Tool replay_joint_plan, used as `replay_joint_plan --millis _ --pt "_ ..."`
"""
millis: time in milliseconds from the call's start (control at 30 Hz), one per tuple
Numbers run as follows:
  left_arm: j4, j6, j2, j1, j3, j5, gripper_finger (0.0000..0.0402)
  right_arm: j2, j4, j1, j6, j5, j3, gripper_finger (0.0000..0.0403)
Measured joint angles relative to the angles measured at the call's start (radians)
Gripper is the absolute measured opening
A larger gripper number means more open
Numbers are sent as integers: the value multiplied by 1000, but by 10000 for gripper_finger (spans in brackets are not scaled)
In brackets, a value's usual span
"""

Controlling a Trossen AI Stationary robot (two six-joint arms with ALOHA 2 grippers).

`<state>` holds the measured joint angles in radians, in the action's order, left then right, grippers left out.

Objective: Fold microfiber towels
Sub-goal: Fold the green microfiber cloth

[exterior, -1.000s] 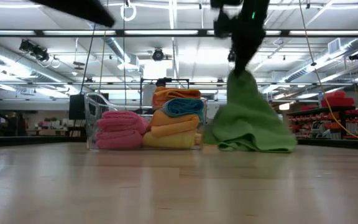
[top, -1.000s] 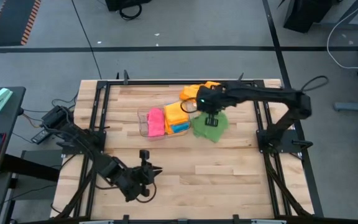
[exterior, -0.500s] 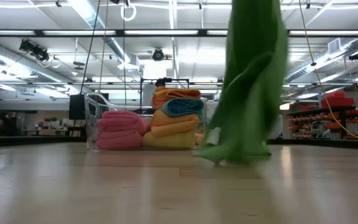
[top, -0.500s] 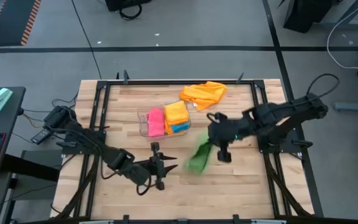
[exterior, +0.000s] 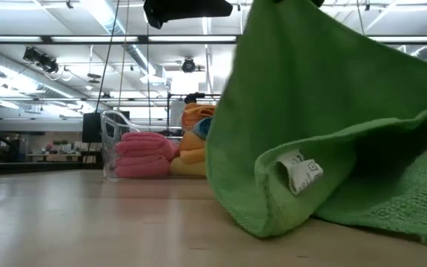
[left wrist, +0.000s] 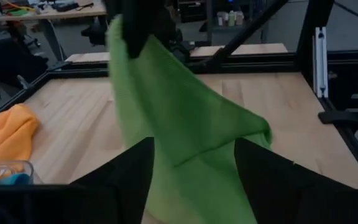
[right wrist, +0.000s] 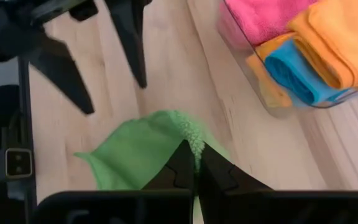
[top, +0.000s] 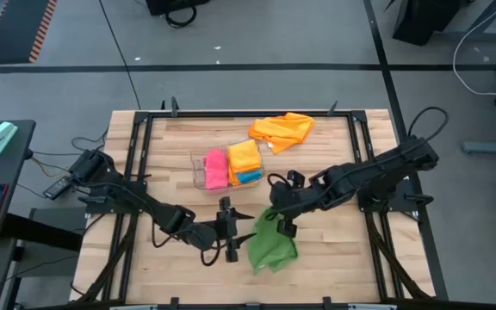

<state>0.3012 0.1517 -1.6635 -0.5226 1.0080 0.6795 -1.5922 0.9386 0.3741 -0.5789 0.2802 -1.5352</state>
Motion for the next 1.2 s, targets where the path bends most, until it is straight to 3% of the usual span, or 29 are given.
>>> replay_joint_plan --millis 433,533,1000,1200 --pt "-22 21 -33 66 0 19 243 30 -147 -12 69 23 0 19" --pt "-91 44 -35 68 0 19 241 30 -142 -11 74 23 0 20" --pt "-384 260 -32 17 0 15 172 69 -131 12 97 51 -31 21" --pt "-355 291 -32 8 0 -141 153 69 -152 15 127 122 -31 21"
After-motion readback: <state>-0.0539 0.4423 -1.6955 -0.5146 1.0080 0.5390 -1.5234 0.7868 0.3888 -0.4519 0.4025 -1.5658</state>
